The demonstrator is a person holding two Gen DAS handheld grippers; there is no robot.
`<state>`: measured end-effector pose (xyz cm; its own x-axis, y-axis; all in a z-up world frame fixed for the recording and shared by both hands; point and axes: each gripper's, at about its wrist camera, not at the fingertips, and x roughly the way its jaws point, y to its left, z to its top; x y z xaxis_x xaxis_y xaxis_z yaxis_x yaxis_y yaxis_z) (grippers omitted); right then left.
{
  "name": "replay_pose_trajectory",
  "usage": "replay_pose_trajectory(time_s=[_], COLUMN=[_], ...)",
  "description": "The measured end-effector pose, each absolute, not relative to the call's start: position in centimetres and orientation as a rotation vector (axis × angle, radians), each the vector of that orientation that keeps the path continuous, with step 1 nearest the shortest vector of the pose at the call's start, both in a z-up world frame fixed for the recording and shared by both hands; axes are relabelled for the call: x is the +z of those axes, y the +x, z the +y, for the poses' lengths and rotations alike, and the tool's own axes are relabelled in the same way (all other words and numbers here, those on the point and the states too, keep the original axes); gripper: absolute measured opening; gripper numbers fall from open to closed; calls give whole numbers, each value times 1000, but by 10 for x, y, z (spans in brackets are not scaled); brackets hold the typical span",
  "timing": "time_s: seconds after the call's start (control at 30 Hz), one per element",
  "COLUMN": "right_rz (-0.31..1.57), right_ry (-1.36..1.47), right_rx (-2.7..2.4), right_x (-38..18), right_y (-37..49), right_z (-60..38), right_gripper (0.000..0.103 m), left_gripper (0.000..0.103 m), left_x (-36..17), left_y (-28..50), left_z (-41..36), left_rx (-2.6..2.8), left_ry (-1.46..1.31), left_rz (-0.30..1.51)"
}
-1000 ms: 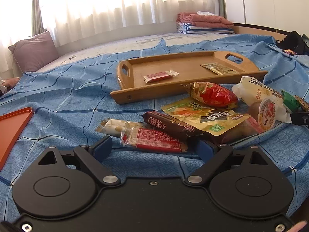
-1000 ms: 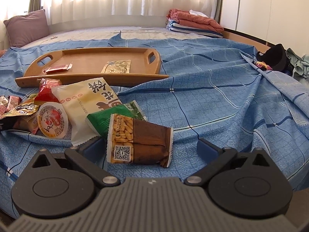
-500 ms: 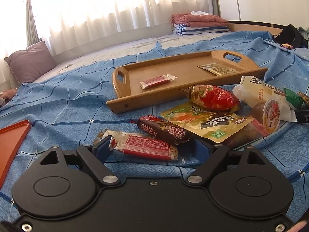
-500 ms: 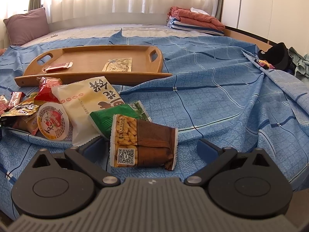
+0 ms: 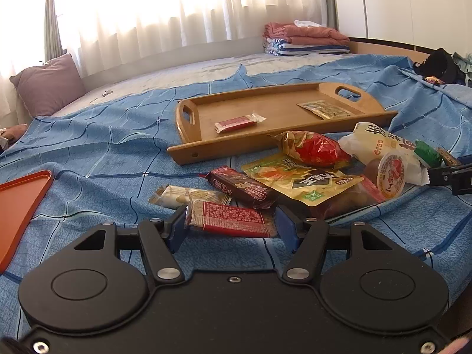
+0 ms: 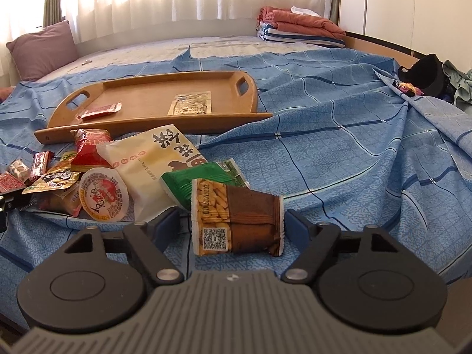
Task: Organize snacks
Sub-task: 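Grasp the second red cake bar with the left gripper while the right grasps the brown biscuit pack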
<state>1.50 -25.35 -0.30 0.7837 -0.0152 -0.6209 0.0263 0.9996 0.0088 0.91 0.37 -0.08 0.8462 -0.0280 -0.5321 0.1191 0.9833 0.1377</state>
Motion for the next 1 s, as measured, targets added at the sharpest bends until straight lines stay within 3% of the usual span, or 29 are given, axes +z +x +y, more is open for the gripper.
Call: replay_pose_trajectory(time_s=[0.13, 0.47, 0.57, 0.63, 0.67, 0.7, 0.8, 0.9, 0.97, 1.0], right_rz=[666, 649, 655, 653, 655, 656, 648, 664, 666, 667], right_ry=[41, 71, 47, 36, 35, 37, 34, 21, 8, 6], right_rx=[-30, -37, -42, -40, -36, -32, -26, -14, 3, 16], right_x=[0, 7, 4, 2, 2, 1, -3, -8, -9, -8], right_y=[11, 3, 2, 0, 0, 1, 4, 9, 10, 9], right_z=[-254, -258, -256, -256, -257, -258, -262, -264, -263, -262], right_gripper=[63, 52, 62, 69, 74, 76, 98, 98, 94, 86], left_gripper=[60, 60, 64, 81, 84, 84, 85, 85, 83, 79], left_x=[7, 5, 3, -1, -3, -5, -12, -15, -15, -14], left_y=[-2, -13, -13, -13, -13, -13, -10, -9, -6, -6], left_z=[8, 9, 8, 7, 6, 4, 0, -1, 2, 4], left_rx=[-68, -67, -64, -62, -63, -63, -66, -60, -62, -68], left_ry=[162, 164, 171, 181, 187, 195, 217, 199, 163, 129], left_rz=[544, 554, 557, 558, 557, 559, 565, 563, 581, 596])
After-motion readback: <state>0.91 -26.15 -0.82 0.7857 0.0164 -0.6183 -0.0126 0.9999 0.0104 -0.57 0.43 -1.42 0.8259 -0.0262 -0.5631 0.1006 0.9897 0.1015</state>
